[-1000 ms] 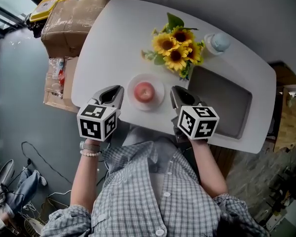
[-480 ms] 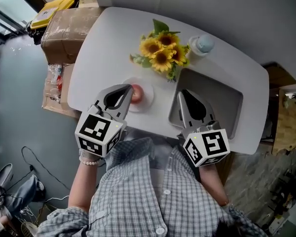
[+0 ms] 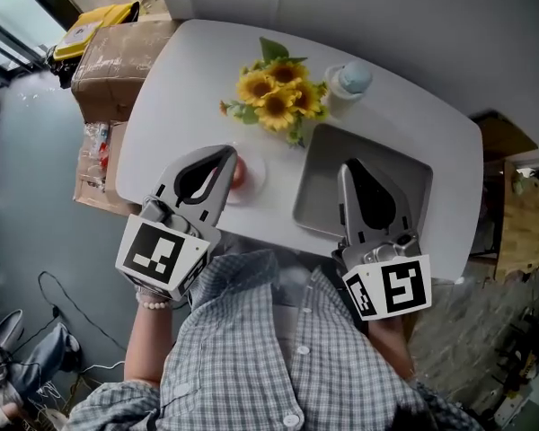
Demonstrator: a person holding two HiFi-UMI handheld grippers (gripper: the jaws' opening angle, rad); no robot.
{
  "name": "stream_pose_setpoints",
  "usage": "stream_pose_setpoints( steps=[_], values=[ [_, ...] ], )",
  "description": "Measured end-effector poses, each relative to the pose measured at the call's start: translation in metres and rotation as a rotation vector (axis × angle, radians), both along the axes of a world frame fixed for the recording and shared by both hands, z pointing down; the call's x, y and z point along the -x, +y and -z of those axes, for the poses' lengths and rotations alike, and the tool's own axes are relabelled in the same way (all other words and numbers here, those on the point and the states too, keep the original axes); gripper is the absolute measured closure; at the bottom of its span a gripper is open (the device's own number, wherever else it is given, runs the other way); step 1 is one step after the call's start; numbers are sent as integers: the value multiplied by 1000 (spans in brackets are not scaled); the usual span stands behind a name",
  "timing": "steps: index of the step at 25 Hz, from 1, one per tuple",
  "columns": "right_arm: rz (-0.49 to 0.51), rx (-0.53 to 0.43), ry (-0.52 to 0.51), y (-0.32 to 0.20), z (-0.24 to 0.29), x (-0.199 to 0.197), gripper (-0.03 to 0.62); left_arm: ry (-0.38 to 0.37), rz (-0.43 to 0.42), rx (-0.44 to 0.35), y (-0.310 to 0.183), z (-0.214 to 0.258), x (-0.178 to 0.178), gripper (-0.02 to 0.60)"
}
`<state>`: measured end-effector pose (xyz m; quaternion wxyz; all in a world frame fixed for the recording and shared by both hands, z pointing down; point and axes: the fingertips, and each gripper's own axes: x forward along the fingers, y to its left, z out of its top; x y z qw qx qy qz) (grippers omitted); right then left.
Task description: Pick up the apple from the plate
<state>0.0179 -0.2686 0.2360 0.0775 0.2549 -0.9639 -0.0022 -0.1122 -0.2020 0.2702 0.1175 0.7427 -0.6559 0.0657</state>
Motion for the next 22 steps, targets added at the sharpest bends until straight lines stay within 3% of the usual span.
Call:
stream_pose_setpoints(
  steps=[5, 9, 13, 22],
  values=[
    [15, -13, -38, 3, 15, -3, 560, -17, -52, 5, -6, 7, -22, 571],
    [50, -40, -6, 10, 11, 0, 560, -10, -99, -9, -18, 6, -47, 571],
    [70, -54, -2, 16, 12, 2, 560, -53, -161, -20, -22, 8, -70, 571],
    [84, -57, 6, 21, 11, 6, 562, -69, -192, -17, -22, 7, -76, 571]
  ],
)
